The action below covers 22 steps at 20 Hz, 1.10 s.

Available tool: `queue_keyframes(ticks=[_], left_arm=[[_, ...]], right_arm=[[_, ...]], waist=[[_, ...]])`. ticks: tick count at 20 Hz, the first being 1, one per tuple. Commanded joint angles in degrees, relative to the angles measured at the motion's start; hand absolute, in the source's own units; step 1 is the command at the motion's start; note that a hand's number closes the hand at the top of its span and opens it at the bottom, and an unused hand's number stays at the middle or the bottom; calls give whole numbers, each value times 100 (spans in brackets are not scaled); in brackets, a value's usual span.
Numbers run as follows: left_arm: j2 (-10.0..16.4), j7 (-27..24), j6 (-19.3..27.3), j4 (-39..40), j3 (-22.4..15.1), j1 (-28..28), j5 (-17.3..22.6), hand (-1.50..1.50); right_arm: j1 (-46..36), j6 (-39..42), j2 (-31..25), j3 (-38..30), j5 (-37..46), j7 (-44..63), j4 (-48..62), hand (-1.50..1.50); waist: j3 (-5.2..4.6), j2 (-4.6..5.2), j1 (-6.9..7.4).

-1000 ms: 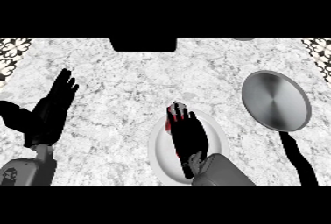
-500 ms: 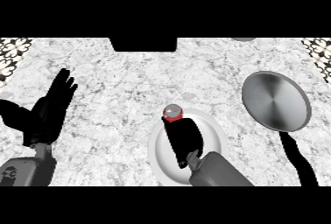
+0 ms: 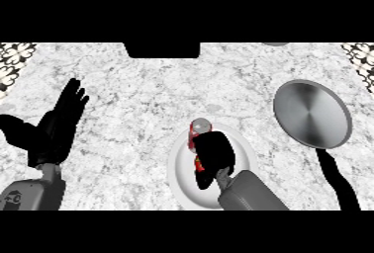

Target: Pick the tomato from the plate and place it in the pan

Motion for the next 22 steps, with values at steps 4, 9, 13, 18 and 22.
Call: queue_keyframes(ticks=[4,9,13,18,22], left_arm=[[-13,-69,-168,-35,21,113,9,0],[41,48,-118,-49,141,93,45,0],[115,-36,-253,5,214,99,102,0],[-3,81,-120,22,214,51,22,0],[75,343,-285,-51,290,-167,109,0]], right_arm=[[-53,-422,35,-608,-151,1060,-275,150],[-642,-606,-453,-457,827,1485,-1167,150],[-1228,-244,-407,-277,1473,2056,-1910,150],[-1311,647,-686,-589,1567,2175,-3127,150],[-1289,719,-483,-963,1719,2122,-3172,150]], waist=[[2,57,-31],[-1,26,-79],[-6,11,-60],[1,39,-60],[2,56,-30]])
